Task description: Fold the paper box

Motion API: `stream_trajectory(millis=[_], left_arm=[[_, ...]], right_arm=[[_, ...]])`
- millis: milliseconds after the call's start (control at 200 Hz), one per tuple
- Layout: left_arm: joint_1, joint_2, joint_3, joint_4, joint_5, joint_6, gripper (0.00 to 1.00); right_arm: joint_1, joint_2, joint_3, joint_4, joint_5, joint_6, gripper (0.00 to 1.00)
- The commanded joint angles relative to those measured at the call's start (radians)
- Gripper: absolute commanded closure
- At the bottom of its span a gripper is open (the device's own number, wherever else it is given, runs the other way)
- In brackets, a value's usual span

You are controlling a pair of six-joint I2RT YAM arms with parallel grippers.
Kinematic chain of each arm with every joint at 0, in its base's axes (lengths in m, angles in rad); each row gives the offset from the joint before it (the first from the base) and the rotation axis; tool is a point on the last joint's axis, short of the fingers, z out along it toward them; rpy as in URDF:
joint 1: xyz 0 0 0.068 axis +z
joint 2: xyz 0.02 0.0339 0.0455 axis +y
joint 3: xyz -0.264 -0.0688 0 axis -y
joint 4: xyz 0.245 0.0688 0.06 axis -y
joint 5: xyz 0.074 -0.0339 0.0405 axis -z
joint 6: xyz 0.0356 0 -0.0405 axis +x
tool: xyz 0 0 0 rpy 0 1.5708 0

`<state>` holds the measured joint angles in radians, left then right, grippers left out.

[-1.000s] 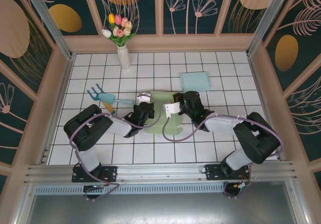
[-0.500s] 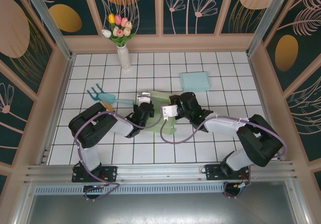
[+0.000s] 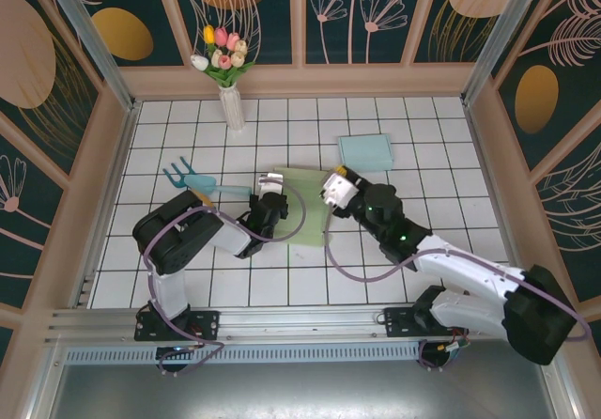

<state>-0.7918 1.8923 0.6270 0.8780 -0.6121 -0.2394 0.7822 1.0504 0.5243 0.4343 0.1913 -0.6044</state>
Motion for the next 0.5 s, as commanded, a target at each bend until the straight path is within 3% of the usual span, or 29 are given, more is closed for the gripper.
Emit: stream_trajectory(millis=[0, 55, 135, 350, 495], left_arm=[[0.006, 0.033, 0.005, 0.035, -0.013, 0.03, 0.85], [0.005, 0.042, 0.011, 0.031, -0.013, 0.033, 0.85], [0.006, 0.045, 0.013, 0.027, -0.029, 0.034, 0.85], [0.005, 0.039, 0.019, 0.002, -0.047, 0.035, 0.85], [0.006, 0.047, 0.025, -0.004, -0.041, 0.038, 0.85]], right_arm=[[-0.032, -0.04, 0.048, -0.143, 0.163, 0.565, 0.52], [-0.083, -0.028, 0.113, -0.295, 0.15, 0.813, 0.51], [-0.135, 0.003, 0.151, -0.368, 0.038, 0.989, 0.5], [-0.136, 0.058, 0.08, -0.18, -0.046, 1.21, 0.48], [-0.13, 0.159, 0.093, -0.088, -0.126, 1.235, 0.42]])
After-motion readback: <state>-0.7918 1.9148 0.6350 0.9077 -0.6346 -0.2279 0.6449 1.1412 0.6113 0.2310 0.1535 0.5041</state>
